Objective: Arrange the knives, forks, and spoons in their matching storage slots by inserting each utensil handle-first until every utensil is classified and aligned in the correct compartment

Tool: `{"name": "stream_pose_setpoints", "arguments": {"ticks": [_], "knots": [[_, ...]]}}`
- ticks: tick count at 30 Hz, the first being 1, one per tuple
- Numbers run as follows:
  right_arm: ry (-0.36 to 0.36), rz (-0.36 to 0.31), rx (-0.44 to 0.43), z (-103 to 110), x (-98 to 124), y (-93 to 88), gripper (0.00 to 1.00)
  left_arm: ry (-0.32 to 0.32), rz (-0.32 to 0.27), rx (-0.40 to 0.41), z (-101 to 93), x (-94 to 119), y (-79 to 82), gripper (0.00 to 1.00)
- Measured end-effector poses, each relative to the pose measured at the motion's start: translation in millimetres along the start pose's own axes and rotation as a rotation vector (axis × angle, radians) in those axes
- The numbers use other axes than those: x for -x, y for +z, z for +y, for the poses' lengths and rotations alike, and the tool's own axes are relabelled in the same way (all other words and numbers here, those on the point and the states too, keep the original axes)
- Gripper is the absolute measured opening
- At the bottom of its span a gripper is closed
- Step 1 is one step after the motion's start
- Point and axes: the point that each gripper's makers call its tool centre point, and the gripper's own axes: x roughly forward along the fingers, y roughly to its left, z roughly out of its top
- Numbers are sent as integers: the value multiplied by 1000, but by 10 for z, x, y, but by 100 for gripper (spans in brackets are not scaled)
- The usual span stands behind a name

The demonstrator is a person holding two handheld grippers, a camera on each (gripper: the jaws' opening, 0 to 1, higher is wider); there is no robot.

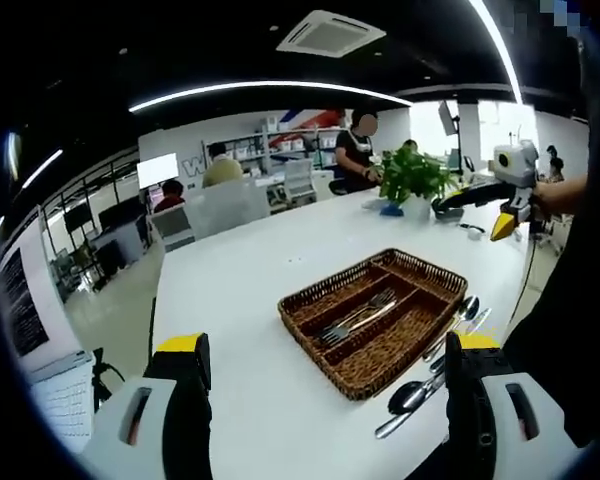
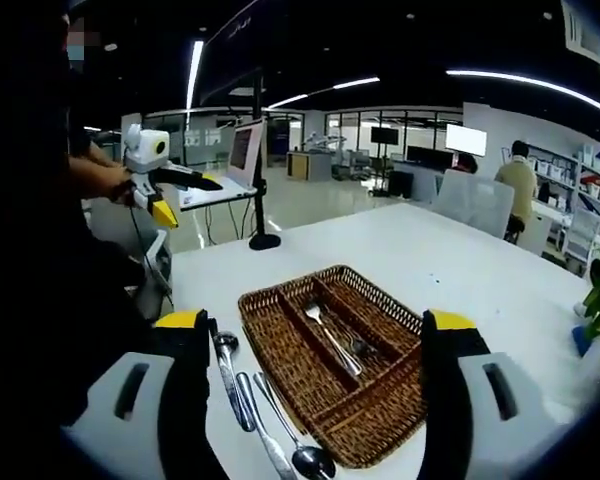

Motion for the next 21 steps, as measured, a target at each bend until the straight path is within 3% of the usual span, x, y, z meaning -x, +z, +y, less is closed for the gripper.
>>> {"name": "stream_pose_setpoints", "arguments": {"ticks": [21], "knots": [[134,26,1,548,-468,-237,77,15,-13,21,23,106,-24,99]]}}
